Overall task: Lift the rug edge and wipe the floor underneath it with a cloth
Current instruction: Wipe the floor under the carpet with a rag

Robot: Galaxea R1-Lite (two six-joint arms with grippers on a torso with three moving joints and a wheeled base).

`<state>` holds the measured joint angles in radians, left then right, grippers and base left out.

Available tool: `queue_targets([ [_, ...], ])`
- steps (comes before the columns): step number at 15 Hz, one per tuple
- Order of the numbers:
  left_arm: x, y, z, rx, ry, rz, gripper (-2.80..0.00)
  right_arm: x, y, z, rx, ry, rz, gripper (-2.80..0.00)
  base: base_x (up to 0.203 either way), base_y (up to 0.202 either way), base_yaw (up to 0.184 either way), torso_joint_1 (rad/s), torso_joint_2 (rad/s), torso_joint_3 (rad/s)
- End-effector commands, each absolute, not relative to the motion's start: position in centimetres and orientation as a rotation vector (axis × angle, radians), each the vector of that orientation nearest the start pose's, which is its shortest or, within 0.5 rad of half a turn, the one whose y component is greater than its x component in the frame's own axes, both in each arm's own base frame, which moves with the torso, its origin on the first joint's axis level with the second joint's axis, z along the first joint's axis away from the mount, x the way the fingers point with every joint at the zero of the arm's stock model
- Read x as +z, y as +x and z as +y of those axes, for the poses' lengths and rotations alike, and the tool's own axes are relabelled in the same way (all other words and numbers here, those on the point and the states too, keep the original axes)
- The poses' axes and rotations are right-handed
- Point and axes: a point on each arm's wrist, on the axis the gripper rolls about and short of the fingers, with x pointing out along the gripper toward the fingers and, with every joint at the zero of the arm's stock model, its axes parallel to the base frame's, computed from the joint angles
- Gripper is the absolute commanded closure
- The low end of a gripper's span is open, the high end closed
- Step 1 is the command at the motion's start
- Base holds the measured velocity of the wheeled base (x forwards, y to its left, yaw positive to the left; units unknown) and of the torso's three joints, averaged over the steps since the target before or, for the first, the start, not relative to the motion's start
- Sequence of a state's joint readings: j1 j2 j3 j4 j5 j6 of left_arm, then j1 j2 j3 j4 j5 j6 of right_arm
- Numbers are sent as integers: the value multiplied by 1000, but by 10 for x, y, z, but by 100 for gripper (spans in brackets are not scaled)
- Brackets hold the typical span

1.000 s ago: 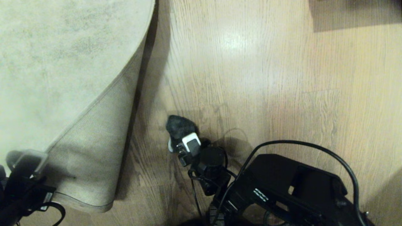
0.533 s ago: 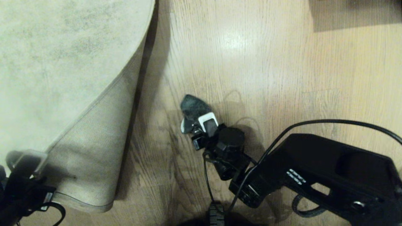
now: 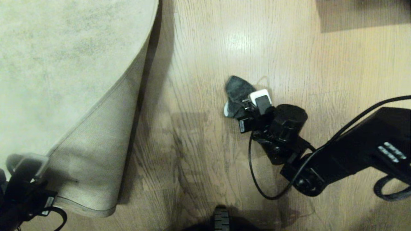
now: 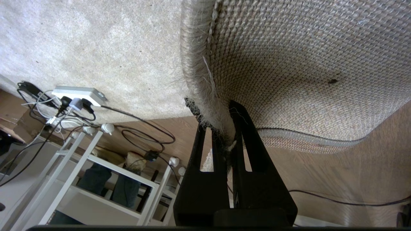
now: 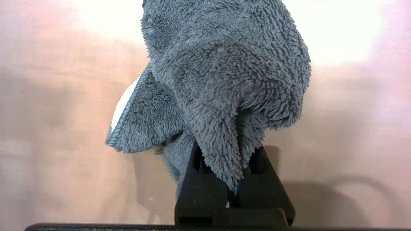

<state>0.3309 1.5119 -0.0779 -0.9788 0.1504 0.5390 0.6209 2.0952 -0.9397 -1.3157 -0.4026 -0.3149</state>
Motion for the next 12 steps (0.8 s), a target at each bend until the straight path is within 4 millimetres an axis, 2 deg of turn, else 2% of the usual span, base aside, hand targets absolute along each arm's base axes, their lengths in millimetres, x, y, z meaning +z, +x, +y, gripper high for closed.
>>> queue_targets([
  [1,92,163,60,340,481,568,0,181,303,173,110,-219,-211,0,0,0,0,0,0,0],
  [4,92,163,60,338,482,568,0,194,282,126,14,-230,-198,0,0,0,0,0,0,0],
  [7,94,165,59,333,490,559,0,206,251,82,-85,-232,-207,0,0,0,0,0,0,0],
  [12,92,162,59,330,486,568,0,205,181,22,-277,-255,-200,0,0,0,0,0,0,0],
])
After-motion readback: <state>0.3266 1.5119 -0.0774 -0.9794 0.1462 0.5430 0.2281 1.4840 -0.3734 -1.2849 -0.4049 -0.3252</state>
